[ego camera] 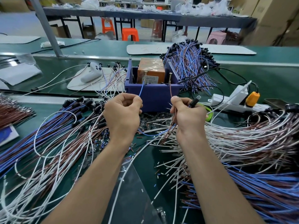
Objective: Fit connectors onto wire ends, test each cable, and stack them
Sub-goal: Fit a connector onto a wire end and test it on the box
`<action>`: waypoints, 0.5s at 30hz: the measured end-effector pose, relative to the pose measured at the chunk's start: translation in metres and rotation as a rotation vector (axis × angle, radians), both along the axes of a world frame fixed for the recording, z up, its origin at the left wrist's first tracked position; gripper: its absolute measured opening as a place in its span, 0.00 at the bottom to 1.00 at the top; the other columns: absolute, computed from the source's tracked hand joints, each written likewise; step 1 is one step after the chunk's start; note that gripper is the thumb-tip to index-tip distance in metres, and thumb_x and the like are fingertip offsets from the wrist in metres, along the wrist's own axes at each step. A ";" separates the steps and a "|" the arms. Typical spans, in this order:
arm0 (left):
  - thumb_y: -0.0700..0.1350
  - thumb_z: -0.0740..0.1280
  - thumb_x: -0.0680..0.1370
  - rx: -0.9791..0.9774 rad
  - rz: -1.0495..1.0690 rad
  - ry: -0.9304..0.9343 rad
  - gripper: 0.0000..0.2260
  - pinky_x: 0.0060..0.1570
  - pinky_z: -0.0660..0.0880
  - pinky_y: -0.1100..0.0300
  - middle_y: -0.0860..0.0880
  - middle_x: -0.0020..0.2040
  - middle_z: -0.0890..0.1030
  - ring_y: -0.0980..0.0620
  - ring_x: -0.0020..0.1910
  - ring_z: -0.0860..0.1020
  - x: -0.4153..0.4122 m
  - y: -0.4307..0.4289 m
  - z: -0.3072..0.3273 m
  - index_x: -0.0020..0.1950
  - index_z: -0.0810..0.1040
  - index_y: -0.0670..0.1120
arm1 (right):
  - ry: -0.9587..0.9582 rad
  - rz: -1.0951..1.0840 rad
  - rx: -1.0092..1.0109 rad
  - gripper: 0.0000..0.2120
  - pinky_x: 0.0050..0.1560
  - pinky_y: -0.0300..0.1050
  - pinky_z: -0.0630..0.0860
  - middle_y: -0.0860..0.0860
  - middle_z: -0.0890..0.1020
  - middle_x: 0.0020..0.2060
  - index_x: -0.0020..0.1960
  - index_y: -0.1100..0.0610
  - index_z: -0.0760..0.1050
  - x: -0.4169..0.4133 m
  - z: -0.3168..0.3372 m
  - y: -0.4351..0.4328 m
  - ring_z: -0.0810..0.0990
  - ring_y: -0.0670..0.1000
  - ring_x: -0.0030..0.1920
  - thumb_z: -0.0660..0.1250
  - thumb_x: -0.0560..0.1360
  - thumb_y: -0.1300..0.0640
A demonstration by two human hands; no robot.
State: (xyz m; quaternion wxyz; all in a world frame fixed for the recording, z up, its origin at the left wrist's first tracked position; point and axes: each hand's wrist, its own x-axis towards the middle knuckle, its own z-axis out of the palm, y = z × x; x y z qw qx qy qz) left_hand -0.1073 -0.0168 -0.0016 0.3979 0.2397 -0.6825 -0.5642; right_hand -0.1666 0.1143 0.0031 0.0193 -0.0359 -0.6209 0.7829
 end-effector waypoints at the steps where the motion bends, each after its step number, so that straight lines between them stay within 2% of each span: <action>1: 0.43 0.73 0.75 -0.005 -0.002 -0.001 0.06 0.30 0.76 0.65 0.54 0.32 0.85 0.54 0.29 0.83 0.000 0.000 0.000 0.38 0.83 0.51 | -0.003 0.008 -0.020 0.09 0.24 0.36 0.67 0.50 0.78 0.23 0.37 0.56 0.80 0.001 0.000 0.000 0.72 0.45 0.22 0.74 0.75 0.63; 6: 0.43 0.73 0.76 -0.022 -0.017 0.001 0.06 0.31 0.77 0.65 0.54 0.32 0.85 0.55 0.29 0.83 0.000 -0.001 -0.001 0.39 0.83 0.51 | -0.020 -0.022 -0.062 0.08 0.29 0.39 0.70 0.48 0.79 0.23 0.40 0.56 0.79 0.003 0.001 0.001 0.75 0.46 0.25 0.74 0.75 0.63; 10: 0.43 0.73 0.76 0.005 0.003 0.016 0.06 0.30 0.76 0.64 0.53 0.33 0.85 0.54 0.29 0.83 0.001 -0.002 0.000 0.39 0.83 0.50 | -0.027 -0.089 -0.065 0.12 0.33 0.43 0.69 0.48 0.77 0.22 0.35 0.55 0.78 0.002 0.002 0.001 0.72 0.47 0.24 0.73 0.76 0.63; 15: 0.42 0.73 0.76 0.076 0.062 0.045 0.06 0.30 0.75 0.64 0.52 0.32 0.85 0.55 0.28 0.81 0.002 0.000 0.004 0.39 0.83 0.48 | -0.037 -0.101 -0.110 0.14 0.34 0.46 0.68 0.49 0.76 0.23 0.32 0.53 0.76 0.003 0.003 0.004 0.71 0.49 0.26 0.73 0.74 0.63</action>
